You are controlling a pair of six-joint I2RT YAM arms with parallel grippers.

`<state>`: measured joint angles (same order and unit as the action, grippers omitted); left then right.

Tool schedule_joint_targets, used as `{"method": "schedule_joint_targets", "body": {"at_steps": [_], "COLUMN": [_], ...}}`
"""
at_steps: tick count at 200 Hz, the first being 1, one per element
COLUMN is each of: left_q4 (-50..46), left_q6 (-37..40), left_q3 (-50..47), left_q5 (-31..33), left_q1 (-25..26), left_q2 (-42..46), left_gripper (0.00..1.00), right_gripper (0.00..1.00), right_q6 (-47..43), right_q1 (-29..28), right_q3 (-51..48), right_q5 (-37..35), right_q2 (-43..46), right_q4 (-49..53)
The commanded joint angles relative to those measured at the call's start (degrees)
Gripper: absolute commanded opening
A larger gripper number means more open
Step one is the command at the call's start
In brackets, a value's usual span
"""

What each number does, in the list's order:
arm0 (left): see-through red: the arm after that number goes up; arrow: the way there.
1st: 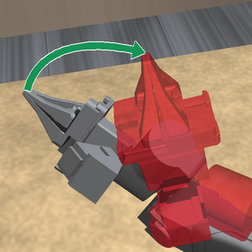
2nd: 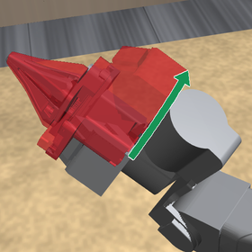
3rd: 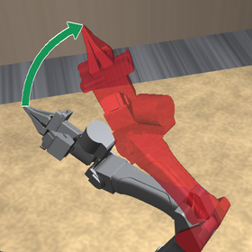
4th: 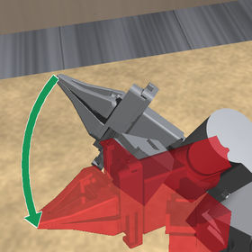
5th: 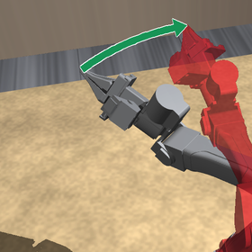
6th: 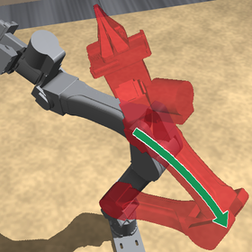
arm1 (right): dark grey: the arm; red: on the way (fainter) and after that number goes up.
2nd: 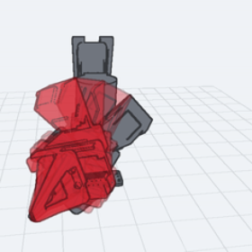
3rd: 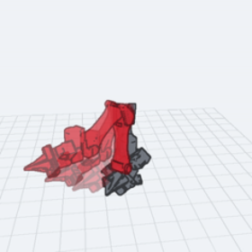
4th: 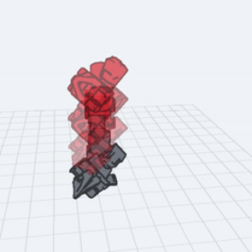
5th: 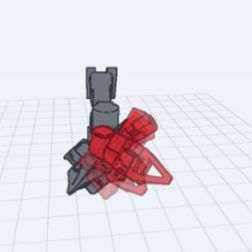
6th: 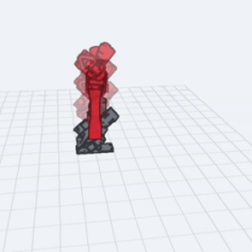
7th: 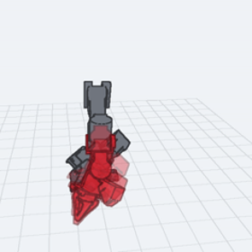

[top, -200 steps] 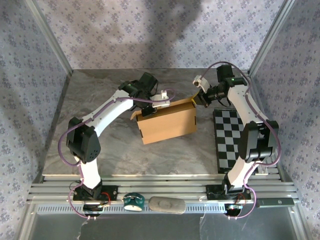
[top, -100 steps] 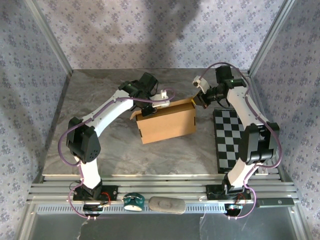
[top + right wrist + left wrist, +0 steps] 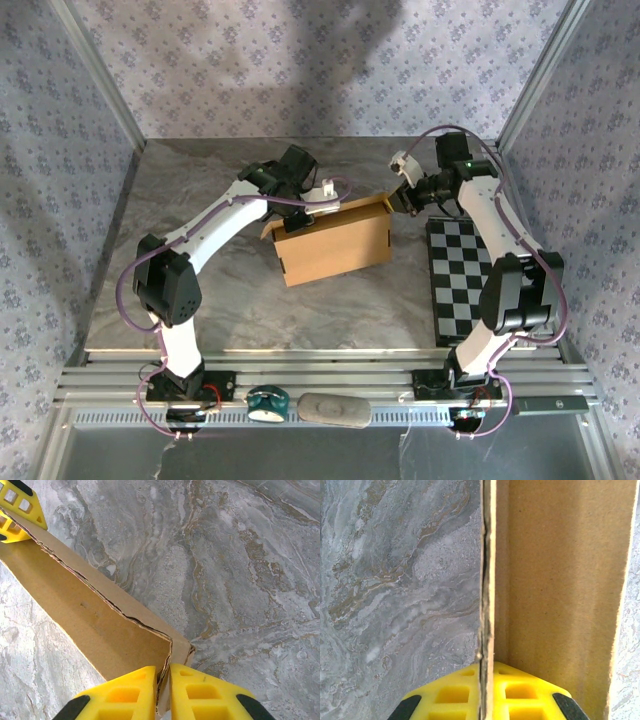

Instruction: Fold the paper box

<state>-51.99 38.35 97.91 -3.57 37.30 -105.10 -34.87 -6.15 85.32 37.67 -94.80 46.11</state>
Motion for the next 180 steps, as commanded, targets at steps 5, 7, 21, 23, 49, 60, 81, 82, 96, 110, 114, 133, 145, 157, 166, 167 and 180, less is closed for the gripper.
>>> {"method": "schedule_joint_targets", "body": {"at_steps": [5, 7, 21, 23, 49, 60, 81, 82, 96, 110, 114, 133, 145, 157, 166, 167, 180], "left_q4": [1.59, 1.66, 1.87, 1.88, 1.94, 2.06, 2.07, 2.11, 2.27, 2.69, 2.88, 3.69, 3.65, 4.23, 4.82, 4.85, 5.93], "left_q6": [-0.13, -0.1, 0.21, 0.3, 0.37, 0.38, 0.38, 0.39, 0.09, -0.57, -0.99, -3.18, -4.28, -5.63, -6.7, -6.83, -8.57], "left_q3": [1.95, 1.94, 1.63, 1.6, 1.64, 1.64, 1.6, 1.59, 1.58, 1.73, 1.76, 2.26, 2.55, 2.64, 2.8, 2.81, 3.07], "left_q5": [-0.63, -0.57, -0.73, -0.73, -0.63, -0.69, -0.4, -0.39, -0.12, -0.03, 0.12, 0.88, 0.82, 1.85, 2.93, 3.03, 4.72], "left_q1": [0.43, 0.41, 0.54, 0.57, 0.5, 0.5, 0.5, 0.5, 0.42, 0.44, 0.45, 0.3, 0.19, 0.08, 0.08, 0.07, 0.11], "left_q2": [0.6, 0.6, 0.77, 0.77, 0.82, 0.84, 0.86, 0.86, 0.81, 0.73, 0.69, 0.21, -0.17, -0.43, -0.53, -0.54, -0.53], "left_gripper": [0.0, 0.0, 0.0, 0.0, 0.0, 0.0, 0.0, 0.0, 0.0, 0.0, 0.0, 0.1, 0.18, 0.25, 0.28, 0.28, 0.33], "right_gripper": [0.15, 0.15, 0.17, 0.17, 0.17, 0.12, 0.0, 0.0, 0.0, 0.0, 0.0, 0.0, 0.0, 0.0, 0.0, 0.0, 0.0], "right_q6": [1.17, 1.31, 1.73, 1.84, 2.24, 2.35, 2.75, 2.77, 3.08, 4.54, 4.92, 7.29, 8.18, 8.61, 9.01, 9.02, 9.69], "right_q1": [-0.52, -0.57, -0.78, -0.79, -1.49, -1.72, -1.82, -1.79, -1.98, -1.93, -1.88, -1.76, -1.92, -1.81, -1.74, -1.75, -1.82], "right_q3": [0.56, 0.71, 2.01, 2.19, 4.88, 5.42, 5.56, 5.56, 5.23, 4.71, 4.56, 4.04, 3.55, 3.58, 3.92, 3.95, 4.69], "right_q5": [-0.07, -0.23, -0.97, -1.05, -1.87, -1.99, -1.96, -1.98, -2.54, -3.04, -3.12, -3.34, -3.61, -3.63, -3.73, -3.7, -3.68], "right_q2": [0.01, -0.13, -1.25, -1.43, -3.58, -4.06, -4.29, -4.22, -3.99, -3.56, -3.54, -3.31, -3.11, -3.43, -3.67, -3.7, -4.27], "right_q4": [0.85, 0.79, 0.49, 0.54, 0.69, 0.65, 0.75, 0.79, 0.9, 0.66, 0.5, 0.34, -0.05, -0.16, -0.27, -0.25, -0.28]}}
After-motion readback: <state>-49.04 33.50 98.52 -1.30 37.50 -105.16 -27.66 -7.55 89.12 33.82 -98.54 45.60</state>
